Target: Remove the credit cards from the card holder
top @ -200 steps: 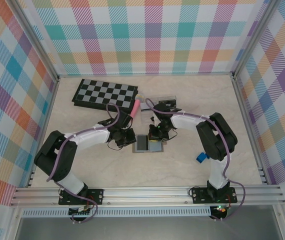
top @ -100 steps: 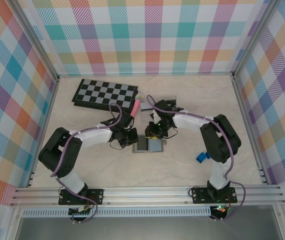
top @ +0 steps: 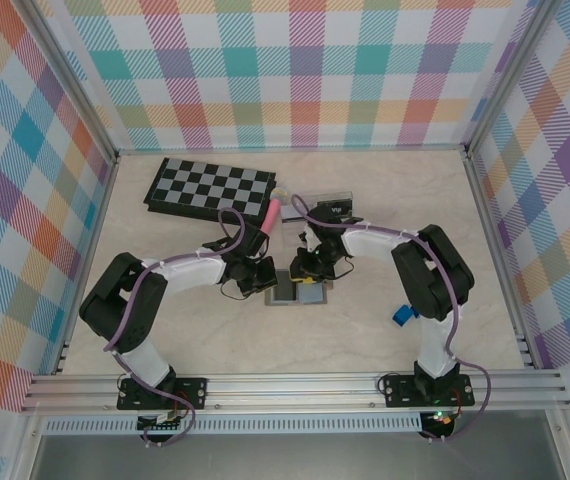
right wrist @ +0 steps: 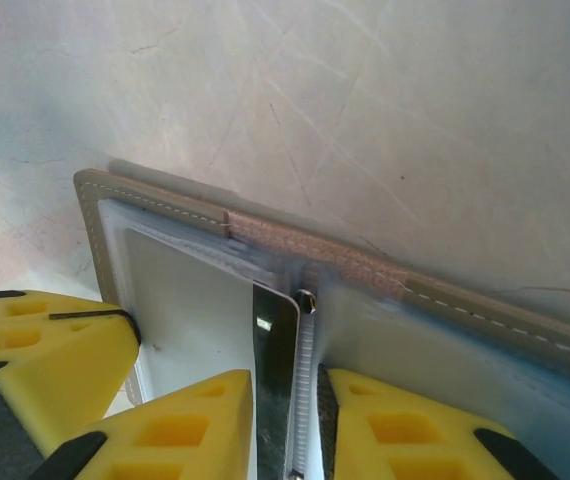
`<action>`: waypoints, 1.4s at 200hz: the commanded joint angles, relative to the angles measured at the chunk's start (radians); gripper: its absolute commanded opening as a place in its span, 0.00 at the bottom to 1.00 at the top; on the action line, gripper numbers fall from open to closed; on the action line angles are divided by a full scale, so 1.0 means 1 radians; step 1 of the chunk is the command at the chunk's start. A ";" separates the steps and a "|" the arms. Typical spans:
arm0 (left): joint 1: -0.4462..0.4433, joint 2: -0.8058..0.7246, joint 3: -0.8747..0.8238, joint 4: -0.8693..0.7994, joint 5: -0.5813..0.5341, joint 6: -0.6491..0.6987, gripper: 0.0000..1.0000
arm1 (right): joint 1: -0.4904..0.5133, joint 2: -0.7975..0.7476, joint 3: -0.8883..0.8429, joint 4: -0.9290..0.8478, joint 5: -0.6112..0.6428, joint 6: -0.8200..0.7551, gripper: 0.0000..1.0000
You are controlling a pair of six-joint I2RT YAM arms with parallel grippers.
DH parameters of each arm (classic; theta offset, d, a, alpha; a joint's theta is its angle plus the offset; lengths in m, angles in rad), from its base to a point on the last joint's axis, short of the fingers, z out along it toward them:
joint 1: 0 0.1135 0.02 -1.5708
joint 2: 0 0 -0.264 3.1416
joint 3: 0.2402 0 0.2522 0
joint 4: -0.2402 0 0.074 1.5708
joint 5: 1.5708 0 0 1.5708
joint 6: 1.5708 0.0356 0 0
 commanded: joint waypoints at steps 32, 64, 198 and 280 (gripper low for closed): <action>0.009 0.018 -0.018 -0.034 -0.031 -0.008 0.04 | -0.003 0.025 0.014 0.008 -0.046 0.005 0.17; 0.009 0.008 -0.020 -0.051 -0.036 -0.003 0.06 | -0.003 0.020 0.014 0.004 -0.040 0.000 0.10; 0.009 -0.015 -0.024 -0.060 -0.051 -0.006 0.11 | -0.023 -0.032 -0.012 -0.059 0.062 -0.036 0.08; 0.001 -0.086 0.012 0.018 0.011 -0.015 0.11 | -0.023 -0.024 -0.018 -0.033 0.023 -0.014 0.22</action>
